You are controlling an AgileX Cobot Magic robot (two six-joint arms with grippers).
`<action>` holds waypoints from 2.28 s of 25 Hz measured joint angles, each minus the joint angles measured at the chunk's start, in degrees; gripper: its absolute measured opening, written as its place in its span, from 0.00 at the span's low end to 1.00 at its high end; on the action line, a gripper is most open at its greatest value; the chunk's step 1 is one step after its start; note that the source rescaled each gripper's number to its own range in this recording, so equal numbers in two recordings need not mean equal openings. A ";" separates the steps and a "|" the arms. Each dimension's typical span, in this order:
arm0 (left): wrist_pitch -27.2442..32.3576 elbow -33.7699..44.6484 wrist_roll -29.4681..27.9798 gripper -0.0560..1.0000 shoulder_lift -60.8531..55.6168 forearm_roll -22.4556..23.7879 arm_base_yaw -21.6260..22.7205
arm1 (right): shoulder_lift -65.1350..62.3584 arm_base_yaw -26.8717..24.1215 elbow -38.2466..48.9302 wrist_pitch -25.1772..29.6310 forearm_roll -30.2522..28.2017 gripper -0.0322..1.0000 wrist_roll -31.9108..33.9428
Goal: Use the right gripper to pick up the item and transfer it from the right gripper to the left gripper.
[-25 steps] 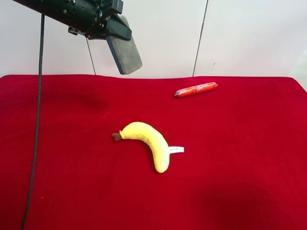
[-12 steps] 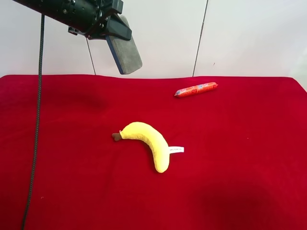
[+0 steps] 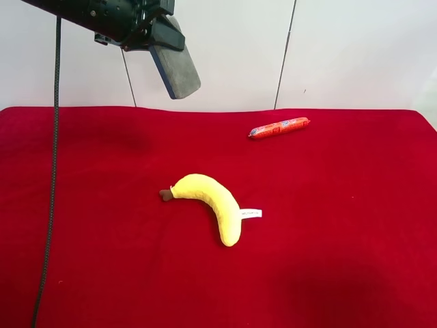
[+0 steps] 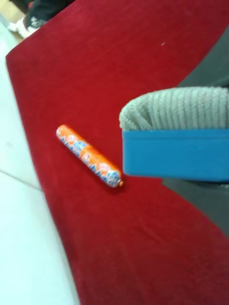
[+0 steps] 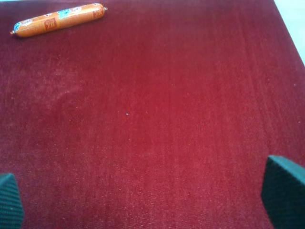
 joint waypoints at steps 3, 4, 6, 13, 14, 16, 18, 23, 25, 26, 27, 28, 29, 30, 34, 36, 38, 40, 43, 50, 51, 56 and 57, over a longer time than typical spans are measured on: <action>2.45 -0.02 -1.89 0.07 0.13 2.97 0.00 | 0.00 0.00 0.00 0.00 0.00 1.00 0.00; 3.21 -0.07 -3.48 0.07 0.37 5.27 0.00 | 0.00 0.00 0.00 0.00 0.00 1.00 0.00; 4.55 -0.13 -8.70 0.07 1.52 12.64 0.00 | 0.00 0.00 0.00 0.00 0.00 1.00 0.00; 7.90 -0.82 -23.29 0.07 9.36 34.87 0.11 | 0.00 0.00 0.00 0.00 0.00 1.00 0.00; 8.45 -0.82 -23.81 0.07 10.43 36.06 0.11 | 0.00 0.00 0.00 0.00 0.00 1.00 0.00; 9.88 -0.89 -24.17 0.07 12.40 37.59 0.11 | 0.00 0.00 0.00 0.00 0.00 1.00 0.00; 11.31 -0.93 -24.47 0.07 14.36 39.56 0.50 | 0.00 0.00 0.00 0.00 0.00 1.00 0.00; 15.60 -1.17 -25.51 0.07 17.77 45.43 2.14 | 0.00 0.00 0.00 0.00 0.00 1.00 0.00; 16.55 -1.22 -25.70 0.07 18.14 48.31 2.71 | 0.00 0.00 0.00 0.00 0.00 1.00 0.00; 16.76 -1.22 -25.77 0.07 18.18 49.15 2.85 | 0.00 0.00 0.00 0.00 0.00 1.00 0.00; 16.89 -1.22 -25.77 0.07 18.18 49.77 2.99 | 0.00 0.00 0.00 0.00 0.00 1.00 0.00; 16.95 -1.22 -25.77 0.07 18.18 50.06 3.05 | 0.00 0.00 0.00 0.00 0.00 1.00 0.00; 16.90 -1.22 -25.77 0.07 18.18 50.11 3.05 | 0.00 0.00 0.00 0.00 0.00 1.00 0.00; 16.62 -1.22 -25.77 0.07 18.18 50.00 3.05 | 0.00 0.00 0.00 0.00 0.00 1.00 0.00; 16.55 -1.28 -25.83 0.08 18.18 49.76 3.05 | 0.00 0.00 0.00 0.00 0.00 1.00 0.00; 17.22 -1.28 -25.83 0.25 18.18 49.77 3.05 | 0.00 0.00 0.00 0.00 0.00 1.00 0.00; 18.47 -1.28 -25.83 0.59 18.18 49.77 3.05 | 0.00 0.00 0.00 0.00 0.00 1.00 0.00; 18.99 -1.28 -25.83 0.83 18.18 49.77 3.05 | 0.00 0.00 0.00 0.00 0.00 1.00 0.00; 18.67 -1.28 -25.78 0.97 18.18 49.77 3.05 | 0.00 0.00 0.00 0.00 0.00 1.00 0.00; 17.09 -1.28 -25.78 1.00 18.18 49.77 3.05 | 0.00 0.00 0.00 0.00 0.00 1.00 0.00; 16.90 -1.28 -25.72 1.00 18.18 49.77 3.05 | 0.00 0.00 0.00 0.00 0.00 1.00 0.00; 19.07 -1.28 -25.56 1.00 16.69 51.24 3.05 | 0.00 0.00 0.00 0.00 0.00 1.00 0.00; 20.05 -1.28 -25.92 1.00 15.75 51.93 3.05 | 0.00 0.00 0.00 0.00 0.00 1.00 0.00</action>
